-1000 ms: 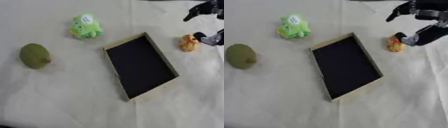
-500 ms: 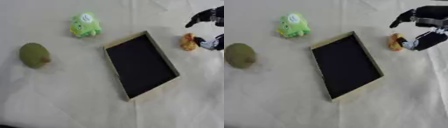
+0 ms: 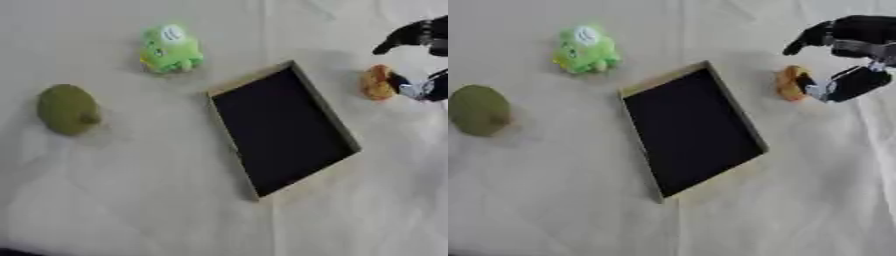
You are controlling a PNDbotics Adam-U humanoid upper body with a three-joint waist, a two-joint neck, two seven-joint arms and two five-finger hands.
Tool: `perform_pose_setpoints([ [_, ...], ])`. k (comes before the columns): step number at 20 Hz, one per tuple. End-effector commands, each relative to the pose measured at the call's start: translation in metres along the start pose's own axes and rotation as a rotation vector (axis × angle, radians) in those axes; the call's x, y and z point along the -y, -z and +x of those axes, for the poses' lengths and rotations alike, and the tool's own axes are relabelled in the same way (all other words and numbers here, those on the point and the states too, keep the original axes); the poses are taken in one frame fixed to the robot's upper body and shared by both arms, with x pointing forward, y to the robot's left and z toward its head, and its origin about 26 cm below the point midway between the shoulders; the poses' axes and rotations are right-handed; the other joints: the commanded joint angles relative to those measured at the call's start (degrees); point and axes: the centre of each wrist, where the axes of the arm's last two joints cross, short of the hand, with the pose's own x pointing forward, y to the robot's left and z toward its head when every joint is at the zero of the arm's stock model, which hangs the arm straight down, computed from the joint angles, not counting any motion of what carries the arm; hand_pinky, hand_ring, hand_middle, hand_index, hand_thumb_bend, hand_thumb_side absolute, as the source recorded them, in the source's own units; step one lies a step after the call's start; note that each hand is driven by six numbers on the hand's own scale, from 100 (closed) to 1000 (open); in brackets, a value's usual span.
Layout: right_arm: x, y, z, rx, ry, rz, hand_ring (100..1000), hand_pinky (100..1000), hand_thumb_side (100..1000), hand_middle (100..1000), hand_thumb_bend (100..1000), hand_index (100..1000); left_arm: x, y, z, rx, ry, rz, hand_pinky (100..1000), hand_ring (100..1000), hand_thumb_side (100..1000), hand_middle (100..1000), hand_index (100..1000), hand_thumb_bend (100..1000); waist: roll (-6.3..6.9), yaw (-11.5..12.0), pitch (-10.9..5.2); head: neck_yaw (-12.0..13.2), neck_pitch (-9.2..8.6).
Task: Pick up objects on the table and place them in the box.
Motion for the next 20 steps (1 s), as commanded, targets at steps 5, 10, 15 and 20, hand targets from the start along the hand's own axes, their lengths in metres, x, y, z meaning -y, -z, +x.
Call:
perform_pose_setpoints([
  [5,0.004,-0.004,-0.014,-0.059,-0.033,-0.007,946,907,496,812,167,902,-0.005,0.006,0.006,0.027,0.012,-0.010,889,662,591,768,899,100,0.21,0.09,-0.85,0.20,-0.73],
  [10,-0.001,-0.002,-0.018,-0.064,-0.041,0.015,938,904,499,793,164,891,-0.004,0.005,0.006,0.025,0.009,-0.011,889,661,592,768,897,100,0.21,0.17,-0.60,0.28,-0.72],
  [15,-0.002,0.000,-0.019,-0.066,-0.048,0.029,914,886,507,733,195,853,-0.004,0.005,0.006,0.024,0.005,-0.009,890,661,591,768,896,100,0.18,0.18,-0.48,0.36,-0.62],
  [20,-0.006,0.003,-0.020,-0.085,-0.051,0.014,875,862,498,690,200,823,-0.004,0.004,0.005,0.018,0.002,-0.007,890,660,591,768,895,100,0.16,0.29,-0.42,0.45,-0.64],
])
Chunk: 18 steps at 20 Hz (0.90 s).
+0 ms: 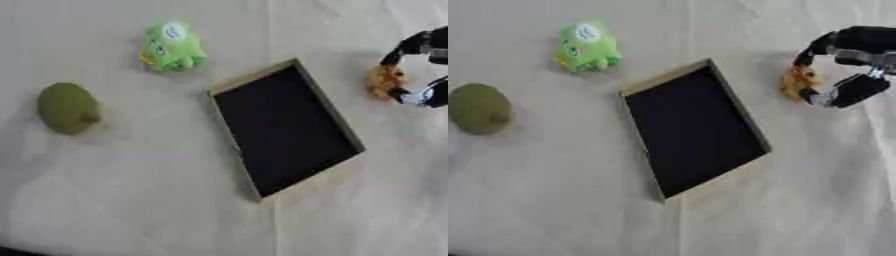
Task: Pick up objects on the table and place them in the box.
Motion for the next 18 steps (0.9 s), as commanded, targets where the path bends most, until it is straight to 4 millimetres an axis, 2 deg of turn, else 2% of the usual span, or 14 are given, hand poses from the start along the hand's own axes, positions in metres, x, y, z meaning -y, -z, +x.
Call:
perform_pose_setpoints([
  [1,0.008,-0.005,-0.005,-0.029,-0.018,-0.033,862,853,499,675,195,809,-0.005,0.005,0.006,0.025,0.013,-0.006,890,659,591,768,894,100,0.15,0.07,-1.08,0.18,-0.43],
  [7,0.007,-0.001,-0.003,-0.028,-0.008,-0.122,804,812,487,600,137,729,-0.005,0.005,0.006,0.023,0.008,-0.004,891,660,590,768,894,100,0.13,0.12,-1.00,0.30,-0.37],
  [8,0.007,-0.001,-0.003,-0.029,-0.001,-0.143,789,804,454,573,100,700,-0.005,0.005,0.006,0.023,0.007,-0.004,891,659,590,768,894,100,0.13,0.12,-1.00,0.34,-0.30],
  [11,0.009,-0.003,-0.002,-0.020,0.025,-0.223,784,799,396,561,100,688,-0.005,0.004,0.006,0.021,0.007,-0.005,891,659,590,768,894,100,0.11,0.09,-0.99,0.47,-0.19],
  [18,0.041,-0.025,0.022,0.066,0.041,-0.434,766,788,270,529,100,657,-0.004,0.005,0.006,0.019,0.005,-0.008,892,660,589,769,894,100,-0.09,-0.11,-1.26,0.56,-0.09],
])
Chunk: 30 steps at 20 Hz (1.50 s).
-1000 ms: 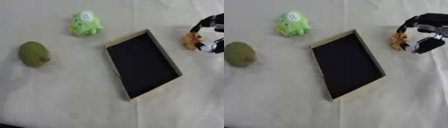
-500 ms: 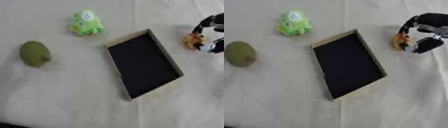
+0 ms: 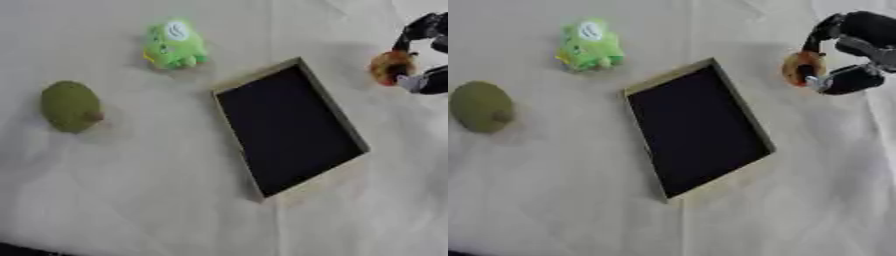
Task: Pick up objects on the table and place them in the box.
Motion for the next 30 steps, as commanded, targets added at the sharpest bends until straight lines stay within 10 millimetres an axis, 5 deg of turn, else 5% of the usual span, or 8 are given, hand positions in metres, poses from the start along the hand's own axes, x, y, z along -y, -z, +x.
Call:
perform_pose_setpoints([
  [1,0.038,-0.011,0.012,0.042,-0.033,-0.116,767,789,268,529,100,657,-0.004,0.006,0.006,0.027,0.011,-0.014,892,660,589,769,894,100,0.06,-0.06,-1.49,0.18,-0.15],
  [8,0.076,-0.019,0.071,0.241,-0.014,-0.193,770,795,222,528,100,656,-0.004,0.006,0.006,0.023,0.007,-0.016,893,659,588,769,894,100,-0.17,-0.06,-1.73,0.05,-0.21],
  [15,0.079,-0.023,0.119,0.427,-0.011,-0.090,777,801,242,534,100,662,-0.003,0.007,0.006,0.025,0.001,-0.020,893,658,588,770,893,100,-0.32,0.17,-1.89,-0.05,-0.10],
  [23,0.057,-0.008,0.139,0.523,0.001,0.104,786,806,247,538,100,663,-0.001,0.007,0.006,0.025,-0.007,-0.024,894,657,588,770,893,100,-0.20,0.34,-2.04,-0.21,-0.12],
  [30,0.036,0.007,0.137,0.506,-0.033,0.164,801,814,291,567,100,689,0.000,0.007,0.006,0.027,-0.014,-0.027,895,656,590,770,891,100,-0.12,0.57,-1.99,-0.37,-0.26],
])
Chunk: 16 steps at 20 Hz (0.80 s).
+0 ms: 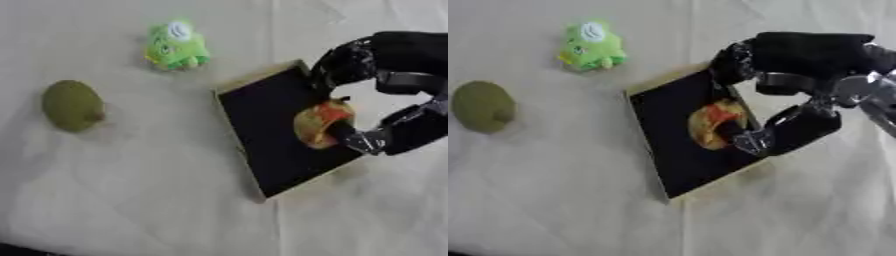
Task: Pick up objects on the table and place them in the box.
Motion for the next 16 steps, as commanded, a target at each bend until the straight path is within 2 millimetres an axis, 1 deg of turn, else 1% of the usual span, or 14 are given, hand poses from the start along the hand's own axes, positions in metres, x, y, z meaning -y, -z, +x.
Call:
perform_pose_setpoints([
  [1,0.000,0.001,-0.006,-0.025,-0.057,0.010,807,817,301,575,100,697,-0.002,0.007,0.006,0.034,0.001,-0.016,895,656,590,770,891,100,0.28,0.12,-1.57,-0.15,-0.26],
  [5,-0.009,0.007,-0.012,-0.031,-0.105,0.027,834,830,326,612,100,734,-0.001,0.007,0.006,0.033,-0.003,-0.019,895,656,590,771,891,100,0.29,0.12,-1.57,-0.25,-0.24],
  [8,-0.014,0.010,-0.015,-0.029,-0.126,0.032,856,838,327,638,100,770,-0.001,0.007,0.006,0.031,-0.005,-0.020,895,654,591,770,891,100,0.33,0.14,-1.53,-0.25,-0.24],
  [11,-0.018,0.012,-0.016,-0.014,-0.147,0.062,904,851,333,723,100,861,-0.001,0.006,0.006,0.028,-0.006,-0.021,896,654,591,770,891,100,0.30,0.15,-1.50,-0.25,-0.24],
  [12,-0.019,0.012,-0.016,-0.004,-0.155,0.078,910,855,331,737,100,870,-0.001,0.006,0.006,0.028,-0.007,-0.021,896,654,591,770,891,100,0.29,0.15,-1.50,-0.24,-0.22],
  [13,-0.021,0.012,-0.017,0.009,-0.163,0.100,944,879,320,790,100,899,-0.001,0.006,0.006,0.028,-0.007,-0.021,896,655,591,771,891,100,0.28,0.15,-1.49,-0.21,-0.22],
  [16,-0.022,0.011,-0.019,0.040,-0.183,0.156,967,898,301,818,100,911,-0.001,0.006,0.006,0.028,-0.008,-0.021,896,654,591,771,891,100,0.27,0.10,-1.52,-0.15,-0.22],
])
